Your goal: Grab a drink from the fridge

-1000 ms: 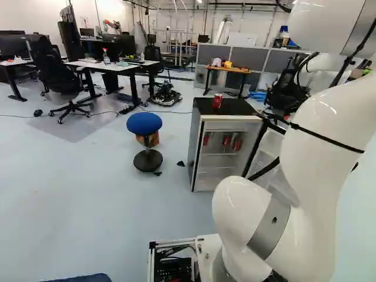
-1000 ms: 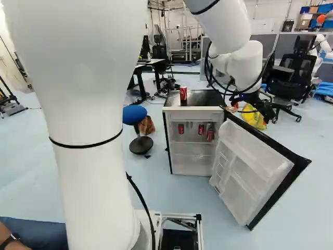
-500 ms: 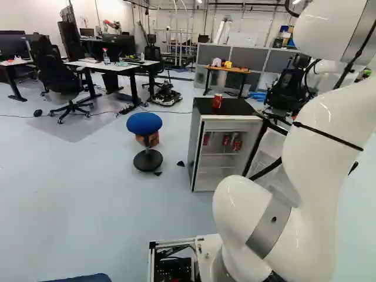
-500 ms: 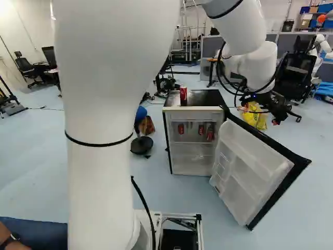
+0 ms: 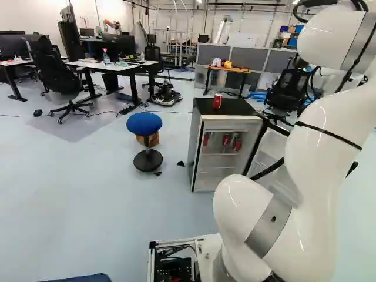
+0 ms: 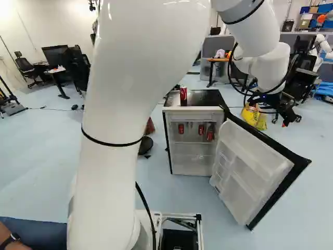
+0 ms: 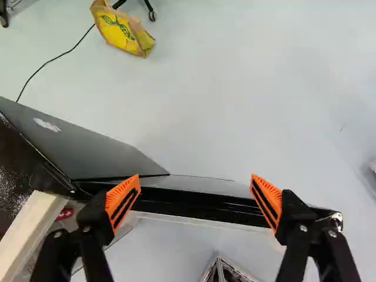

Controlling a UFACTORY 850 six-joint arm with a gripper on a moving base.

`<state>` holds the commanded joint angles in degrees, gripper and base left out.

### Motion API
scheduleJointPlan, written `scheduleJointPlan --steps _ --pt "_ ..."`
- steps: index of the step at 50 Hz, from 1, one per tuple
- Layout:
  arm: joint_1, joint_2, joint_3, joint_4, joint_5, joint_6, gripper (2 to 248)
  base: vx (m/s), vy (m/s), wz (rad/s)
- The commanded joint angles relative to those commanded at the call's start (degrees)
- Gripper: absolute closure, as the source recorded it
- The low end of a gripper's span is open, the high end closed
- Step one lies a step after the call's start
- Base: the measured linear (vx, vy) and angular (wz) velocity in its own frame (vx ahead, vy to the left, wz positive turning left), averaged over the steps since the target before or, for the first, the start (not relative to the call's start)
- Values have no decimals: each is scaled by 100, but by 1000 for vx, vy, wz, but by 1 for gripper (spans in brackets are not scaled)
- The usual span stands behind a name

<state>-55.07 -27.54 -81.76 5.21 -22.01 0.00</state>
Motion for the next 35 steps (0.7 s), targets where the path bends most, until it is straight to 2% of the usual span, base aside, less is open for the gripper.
scheduleJointPlan --steps 15,35 --pt "-86 -379 -487 0 -381 0 3 0 0 0" --pt "-188 -1099 -1210 0 -959 0 3 0 0 0"
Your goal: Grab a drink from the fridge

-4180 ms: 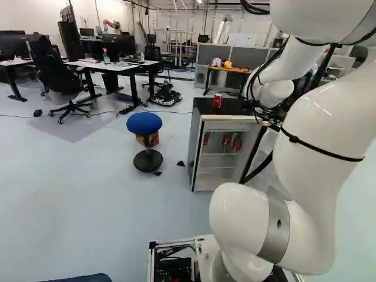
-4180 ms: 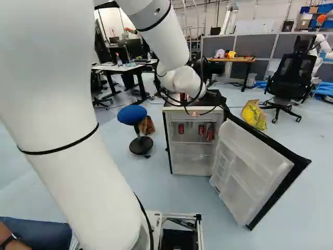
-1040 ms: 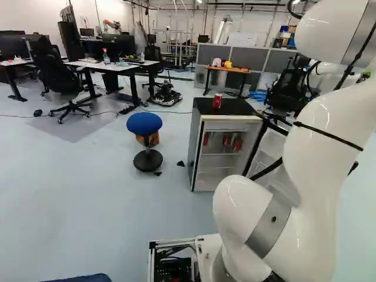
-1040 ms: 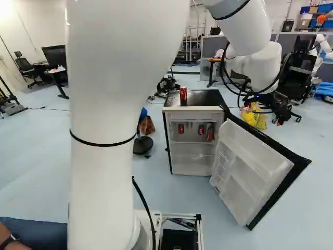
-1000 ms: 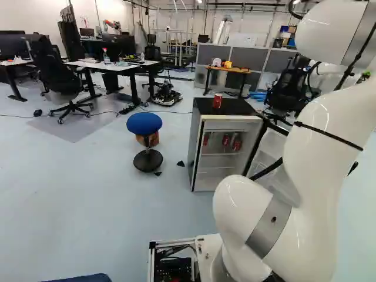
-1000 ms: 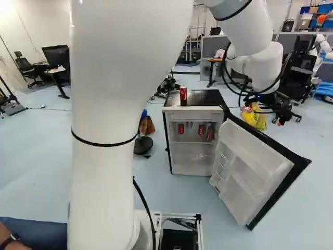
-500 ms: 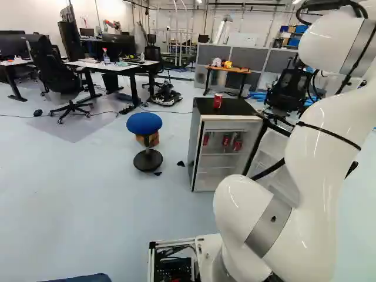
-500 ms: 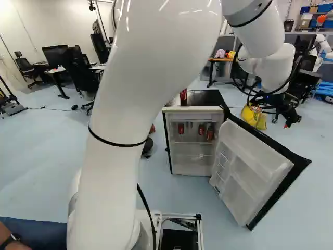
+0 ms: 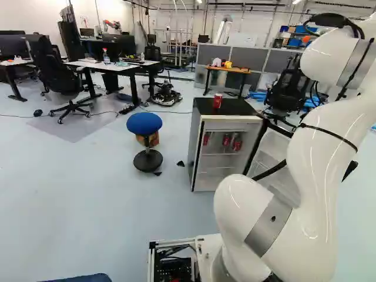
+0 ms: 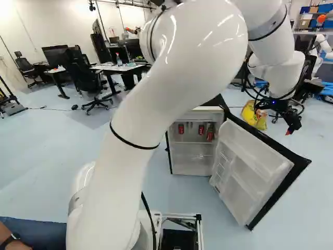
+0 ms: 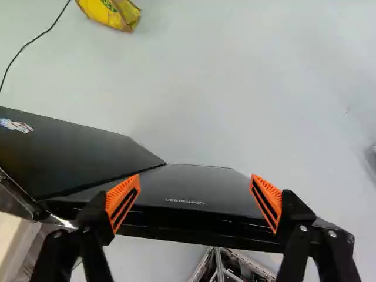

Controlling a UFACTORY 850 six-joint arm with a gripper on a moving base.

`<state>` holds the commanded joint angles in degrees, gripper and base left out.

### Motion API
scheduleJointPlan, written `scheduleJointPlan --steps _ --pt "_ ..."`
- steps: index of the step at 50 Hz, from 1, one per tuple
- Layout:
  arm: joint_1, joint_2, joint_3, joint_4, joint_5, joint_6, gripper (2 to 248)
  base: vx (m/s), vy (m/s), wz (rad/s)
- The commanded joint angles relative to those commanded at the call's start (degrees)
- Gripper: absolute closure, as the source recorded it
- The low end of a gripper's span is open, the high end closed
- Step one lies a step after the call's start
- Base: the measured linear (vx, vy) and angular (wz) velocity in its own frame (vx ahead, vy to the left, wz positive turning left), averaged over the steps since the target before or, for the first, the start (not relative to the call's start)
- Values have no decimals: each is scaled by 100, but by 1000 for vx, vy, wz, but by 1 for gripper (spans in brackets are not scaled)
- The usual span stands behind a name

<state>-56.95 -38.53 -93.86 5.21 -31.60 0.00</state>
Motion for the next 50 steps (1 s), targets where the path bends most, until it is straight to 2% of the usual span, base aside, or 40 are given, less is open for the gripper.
scheduleJointPlan --steps 31,50 --pt "-164 -1121 -1176 0 -898 0 3 0 0 0" --pt "-174 -1171 -1202 0 -1364 0 3 0 0 0"
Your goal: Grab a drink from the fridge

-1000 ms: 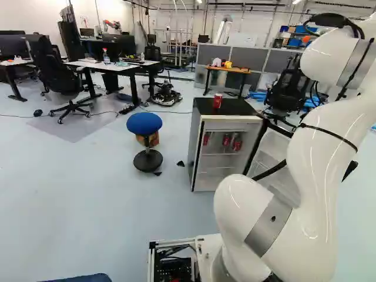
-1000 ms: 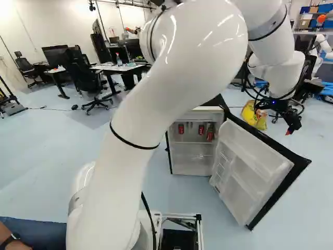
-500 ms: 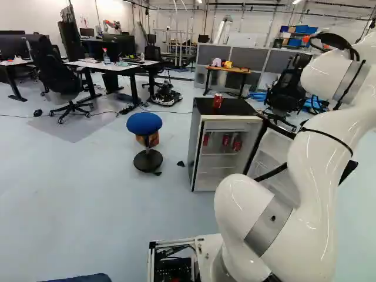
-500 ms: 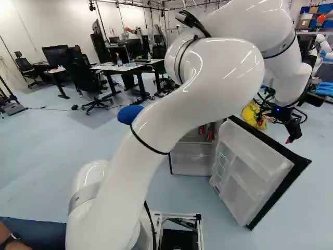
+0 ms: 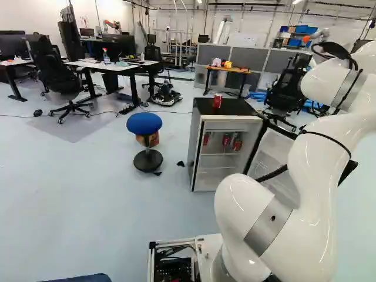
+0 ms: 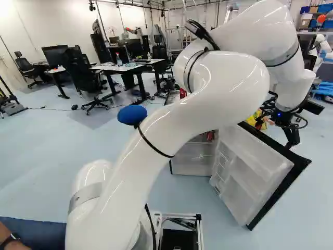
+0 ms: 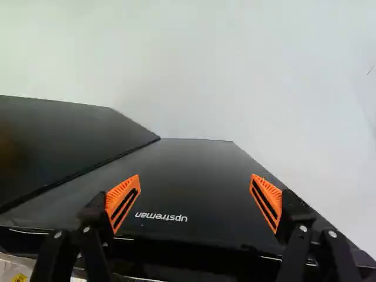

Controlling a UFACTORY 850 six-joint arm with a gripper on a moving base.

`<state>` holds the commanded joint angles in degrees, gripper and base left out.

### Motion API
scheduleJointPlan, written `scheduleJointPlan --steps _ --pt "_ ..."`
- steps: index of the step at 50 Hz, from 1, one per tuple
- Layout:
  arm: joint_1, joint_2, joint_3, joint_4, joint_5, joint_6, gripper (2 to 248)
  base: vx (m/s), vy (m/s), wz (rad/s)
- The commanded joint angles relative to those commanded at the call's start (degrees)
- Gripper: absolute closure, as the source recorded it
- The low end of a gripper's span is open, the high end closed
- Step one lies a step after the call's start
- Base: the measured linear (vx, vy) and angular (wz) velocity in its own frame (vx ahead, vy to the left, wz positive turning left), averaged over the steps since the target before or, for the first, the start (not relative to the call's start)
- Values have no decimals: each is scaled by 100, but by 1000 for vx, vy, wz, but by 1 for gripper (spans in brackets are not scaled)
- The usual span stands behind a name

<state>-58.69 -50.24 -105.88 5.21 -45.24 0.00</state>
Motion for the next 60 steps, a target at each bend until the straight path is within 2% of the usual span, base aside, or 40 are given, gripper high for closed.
scheduleJointPlan --steps 30,60 --pt "-54 205 334 0 -9 0 3 0 0 0" --pt "-85 570 926 0 -9 0 3 0 0 0"
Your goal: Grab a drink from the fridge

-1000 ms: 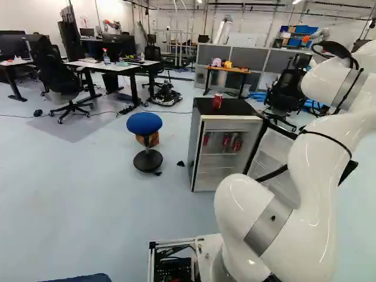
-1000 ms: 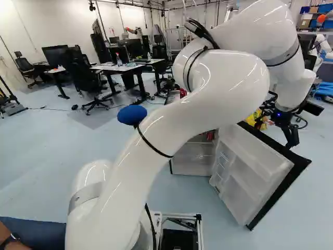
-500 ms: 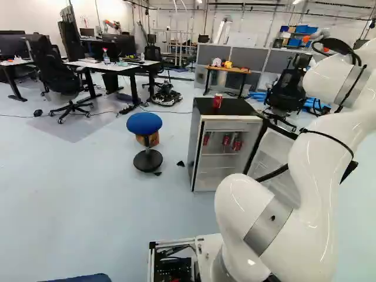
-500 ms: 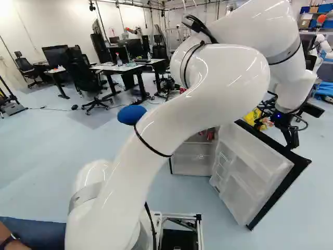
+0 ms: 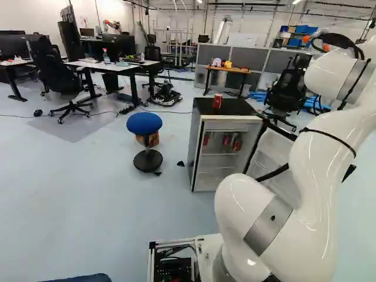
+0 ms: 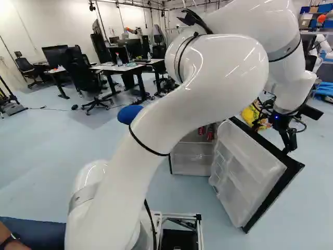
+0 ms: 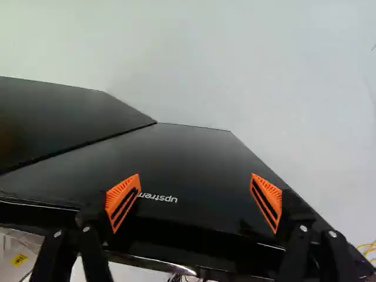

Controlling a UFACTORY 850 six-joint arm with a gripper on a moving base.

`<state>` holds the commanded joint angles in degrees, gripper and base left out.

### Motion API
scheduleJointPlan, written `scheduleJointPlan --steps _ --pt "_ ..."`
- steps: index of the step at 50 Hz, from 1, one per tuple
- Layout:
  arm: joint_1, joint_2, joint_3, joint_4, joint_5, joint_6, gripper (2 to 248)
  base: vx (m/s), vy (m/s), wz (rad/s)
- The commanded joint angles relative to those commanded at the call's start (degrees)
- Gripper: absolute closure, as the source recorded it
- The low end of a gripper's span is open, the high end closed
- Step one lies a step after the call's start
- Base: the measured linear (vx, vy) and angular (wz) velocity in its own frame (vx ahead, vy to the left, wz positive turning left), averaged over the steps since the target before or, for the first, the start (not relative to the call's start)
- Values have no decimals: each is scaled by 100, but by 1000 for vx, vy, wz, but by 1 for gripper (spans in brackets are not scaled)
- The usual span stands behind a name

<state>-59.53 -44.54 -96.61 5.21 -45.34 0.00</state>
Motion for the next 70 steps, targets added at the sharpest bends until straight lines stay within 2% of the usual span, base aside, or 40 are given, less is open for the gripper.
scheduleJointPlan --steps 70 --pt "153 1345 2134 0 0 0 3 0 0 0"
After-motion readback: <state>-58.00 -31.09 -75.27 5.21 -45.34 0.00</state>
